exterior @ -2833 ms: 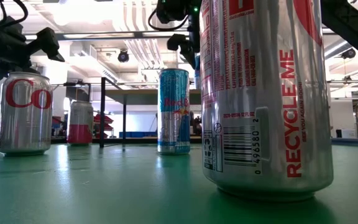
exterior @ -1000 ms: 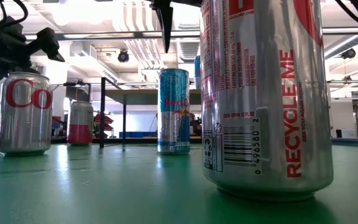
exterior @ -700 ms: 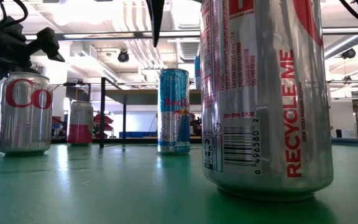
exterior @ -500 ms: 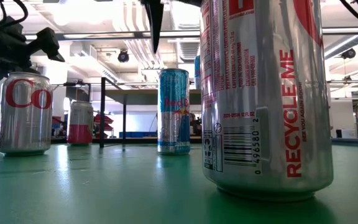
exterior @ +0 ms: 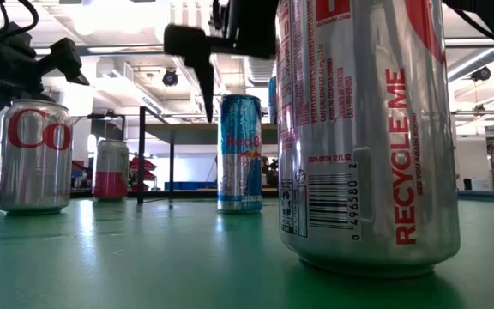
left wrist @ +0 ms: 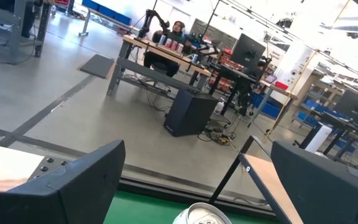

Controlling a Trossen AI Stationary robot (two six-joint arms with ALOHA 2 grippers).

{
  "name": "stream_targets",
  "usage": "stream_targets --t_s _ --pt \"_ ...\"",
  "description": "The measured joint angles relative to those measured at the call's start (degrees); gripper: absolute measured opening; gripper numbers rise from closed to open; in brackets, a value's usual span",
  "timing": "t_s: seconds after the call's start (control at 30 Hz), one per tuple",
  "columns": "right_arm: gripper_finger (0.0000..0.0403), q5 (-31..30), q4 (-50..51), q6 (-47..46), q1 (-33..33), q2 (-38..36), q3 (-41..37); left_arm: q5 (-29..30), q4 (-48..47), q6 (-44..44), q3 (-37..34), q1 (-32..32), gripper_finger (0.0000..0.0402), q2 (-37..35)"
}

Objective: Place canned beverage on shelf
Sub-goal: Put the blue soda can on the shelf aligned with other blue soda can

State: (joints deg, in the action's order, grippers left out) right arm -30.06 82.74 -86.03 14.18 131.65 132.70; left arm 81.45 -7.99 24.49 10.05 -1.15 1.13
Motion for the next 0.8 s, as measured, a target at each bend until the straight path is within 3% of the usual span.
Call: stream_targets --t_s 0.37,0.73,0.8 --pt "0.0373 0.0 0.07 -5.57 -1.0 1.67 0.0 0.02 0.02 0.0 0.01 0.0 0.0389 0.0" --pt "0.0225 0.11 0.57 -10.73 -0.88 1.67 0.0 0.02 0.01 0.02 0.01 0.02 0.0389 -0.01" --pt "0.0222 0.11 1.16 -10.97 -0.86 1.67 0.0 0.02 0.02 0.01 -0.01 0.02 0.0389 0.0"
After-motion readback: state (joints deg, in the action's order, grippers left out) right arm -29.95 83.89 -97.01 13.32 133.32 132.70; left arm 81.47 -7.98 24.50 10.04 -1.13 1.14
